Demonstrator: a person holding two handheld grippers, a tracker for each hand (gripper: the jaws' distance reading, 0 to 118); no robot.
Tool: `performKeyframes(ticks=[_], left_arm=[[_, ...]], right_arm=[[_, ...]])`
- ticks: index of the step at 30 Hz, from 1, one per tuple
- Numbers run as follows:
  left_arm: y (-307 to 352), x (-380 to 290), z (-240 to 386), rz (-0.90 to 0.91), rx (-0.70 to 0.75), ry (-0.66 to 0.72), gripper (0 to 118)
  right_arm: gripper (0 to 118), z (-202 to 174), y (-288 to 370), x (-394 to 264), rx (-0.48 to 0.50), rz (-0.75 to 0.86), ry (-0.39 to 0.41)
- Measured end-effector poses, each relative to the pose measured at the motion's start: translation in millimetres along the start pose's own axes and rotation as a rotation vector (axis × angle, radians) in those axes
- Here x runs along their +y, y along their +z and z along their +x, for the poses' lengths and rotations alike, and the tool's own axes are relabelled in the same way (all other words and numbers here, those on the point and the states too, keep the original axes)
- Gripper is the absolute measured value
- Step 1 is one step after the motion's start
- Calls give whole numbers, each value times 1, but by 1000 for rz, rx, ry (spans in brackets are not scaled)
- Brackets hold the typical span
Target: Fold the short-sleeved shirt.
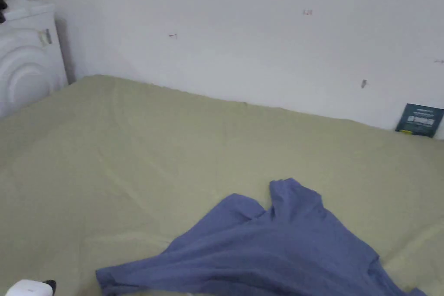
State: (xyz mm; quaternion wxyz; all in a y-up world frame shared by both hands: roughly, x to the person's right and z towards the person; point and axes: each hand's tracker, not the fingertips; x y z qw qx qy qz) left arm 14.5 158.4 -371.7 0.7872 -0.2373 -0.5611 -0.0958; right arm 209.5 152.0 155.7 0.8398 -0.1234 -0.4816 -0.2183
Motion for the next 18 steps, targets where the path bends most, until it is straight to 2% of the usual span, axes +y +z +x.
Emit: performKeyframes(ticks=[1,2,3,4,5,6,7,9,11,13,14,15,16,17,18], left_arm=[[6,-4,5,0,44,-15,64],[12,-7,9,-5,84,-21,17],[14,-13,7,-23,91,-3,1],[13,-16,7,-48,85,1,1],[11,-19,7,-84,92,-7,1],[7,-22,8,-129,119,-42,0],[4,-23,8,-150,97,-59,0],[-4,-22,3,-166,76,-41,0],[-18,-19,-3,-194,56,-27,0],[-40,-14,-16,-213,50,-18,0],[-54,-11,-23,-214,49,-24,7],[-70,-9,-29,-213,50,-26,34],[-81,-7,-36,-210,42,-16,77],[-98,-5,-45,-207,43,-15,113],[-116,-5,-52,-226,50,-22,113]], right_arm=[[87,-16,9,-2,5,7,2],[44,-27,14,-5,15,8,0],[19,-36,17,-8,29,12,-5],[9,-44,19,-11,25,15,-6],[9,-53,17,-12,8,13,7],[0,-59,15,-13,-12,-3,32],[0,-63,14,-14,-7,-5,33],[0,-70,9,-11,73,-55,17],[0,-78,6,-11,48,-57,58],[0,-79,1,-9,65,-75,67],[0,-81,-2,-8,67,-83,65],[0,-83,-4,-7,71,-93,66],[0,-86,-6,-7,71,-98,70],[0,-87,-8,-6,67,-101,73],[0,-88,-9,-4,67,-105,71]])
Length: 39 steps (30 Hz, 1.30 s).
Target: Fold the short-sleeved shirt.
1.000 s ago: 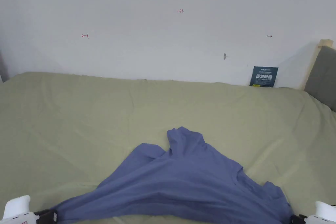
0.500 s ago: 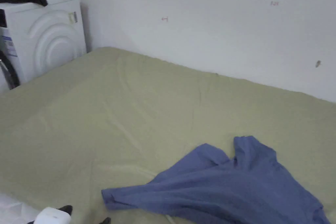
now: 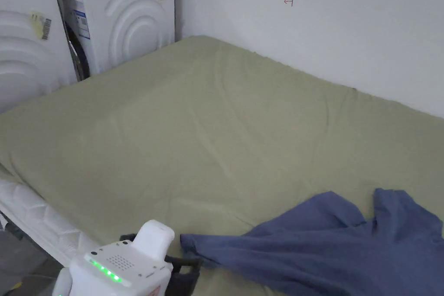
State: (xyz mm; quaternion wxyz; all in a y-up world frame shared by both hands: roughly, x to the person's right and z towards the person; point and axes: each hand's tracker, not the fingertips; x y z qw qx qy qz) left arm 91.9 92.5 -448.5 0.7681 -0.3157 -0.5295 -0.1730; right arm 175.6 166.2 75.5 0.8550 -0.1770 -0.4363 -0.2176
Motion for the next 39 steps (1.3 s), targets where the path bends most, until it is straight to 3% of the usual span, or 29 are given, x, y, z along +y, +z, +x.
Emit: performKeyframes(ticks=[2,6,8,12,14,16,19,22,25,30,34,35,37,38,39], left_arm=[[-24,3,-6,51,41,-42,112],[-75,7,-15,-43,44,-14,110],[-90,7,-15,-49,40,1,104],[-102,-1,-10,-100,43,-31,58],[-93,-5,-6,-57,9,-12,26],[-93,-7,-5,-59,2,6,9],[-85,-9,-1,-33,-20,55,0],[-70,-4,1,-2,-59,55,0],[-46,8,6,32,-67,83,0],[-29,21,19,40,-107,60,0],[-15,27,38,47,-108,43,0],[-13,27,42,50,-103,42,0],[-12,29,47,50,-102,41,0],[-13,30,50,46,-102,39,0],[-13,30,52,44,-100,35,0]], right_arm=[[0,-3,-1,2,-5,-6,-7],[0,-7,-5,7,-27,-19,-2],[0,-6,-8,6,-37,-29,6],[0,-5,-9,8,-52,-40,-2],[0,-5,-9,9,-59,-38,-2],[0,-3,-10,9,-60,-40,-11],[0,1,-13,10,-56,-45,-23],[0,6,-19,18,-55,-46,-5],[0,17,-44,44,-64,-63,108],[3,51,-140,107,-76,-120,270],[41,85,-244,153,-94,-203,345],[57,93,-273,165,-109,-216,348],[100,109,-321,184,-93,-237,341],[114,117,-347,193,-74,-277,320],[115,124,-374,198,-79,-338,300]])
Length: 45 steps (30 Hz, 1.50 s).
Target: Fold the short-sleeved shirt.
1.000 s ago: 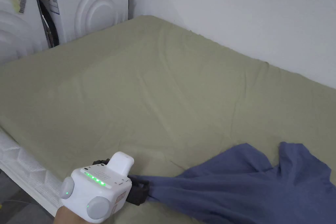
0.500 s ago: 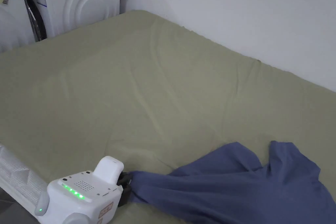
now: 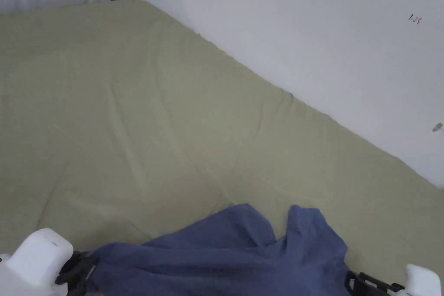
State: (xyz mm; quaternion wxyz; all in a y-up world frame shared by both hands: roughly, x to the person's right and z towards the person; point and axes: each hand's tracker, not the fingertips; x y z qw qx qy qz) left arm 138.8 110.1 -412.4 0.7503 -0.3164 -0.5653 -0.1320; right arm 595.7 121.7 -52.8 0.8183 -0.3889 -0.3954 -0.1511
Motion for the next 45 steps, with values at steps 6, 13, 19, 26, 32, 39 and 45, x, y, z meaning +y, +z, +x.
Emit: performKeyframes(ticks=[6,13,19,26,32,39,45], left_arm=[[-1,5,4,-10,41,13,0],[-2,11,3,-39,70,15,0],[-5,18,1,-48,73,21,0],[-12,33,-2,-50,47,39,0],[-2,72,-4,58,-81,104,0],[26,174,19,237,-134,35,0],[57,308,41,411,-166,-2,0]], right_arm=[[115,23,-87,33,-29,-59,-16],[60,6,-111,14,-6,-143,58],[5,-13,-93,11,129,-92,12],[5,2,-5,23,132,96,-129],[5,19,113,28,134,275,-177],[5,44,257,50,46,474,-209],[5,60,363,111,-44,655,-188]])
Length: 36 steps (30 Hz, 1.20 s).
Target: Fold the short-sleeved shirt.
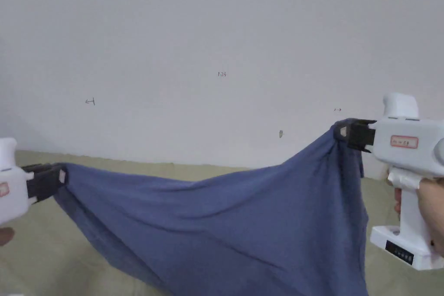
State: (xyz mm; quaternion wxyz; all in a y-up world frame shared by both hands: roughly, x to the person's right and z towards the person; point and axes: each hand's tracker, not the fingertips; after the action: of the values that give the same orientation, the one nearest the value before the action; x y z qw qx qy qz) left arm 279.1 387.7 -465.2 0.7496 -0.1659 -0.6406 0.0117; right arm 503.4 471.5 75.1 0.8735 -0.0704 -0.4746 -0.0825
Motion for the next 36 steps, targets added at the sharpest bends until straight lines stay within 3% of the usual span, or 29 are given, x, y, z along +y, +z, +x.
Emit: performKeyframes(ticks=[4,12,18,26,36], left_arm=[[-8,81,14,77,-7,-28,0],[-33,205,35,163,55,5,0],[-61,247,64,219,141,-78,0],[-127,255,50,201,168,-95,0],[-201,153,26,60,147,-40,0]], right_arm=[[5,2,18,68,-16,112,-38],[5,5,-1,164,-86,204,-5],[5,4,-41,201,-141,209,54],[5,26,-89,193,-176,217,14],[5,50,-137,102,-195,145,-2]])
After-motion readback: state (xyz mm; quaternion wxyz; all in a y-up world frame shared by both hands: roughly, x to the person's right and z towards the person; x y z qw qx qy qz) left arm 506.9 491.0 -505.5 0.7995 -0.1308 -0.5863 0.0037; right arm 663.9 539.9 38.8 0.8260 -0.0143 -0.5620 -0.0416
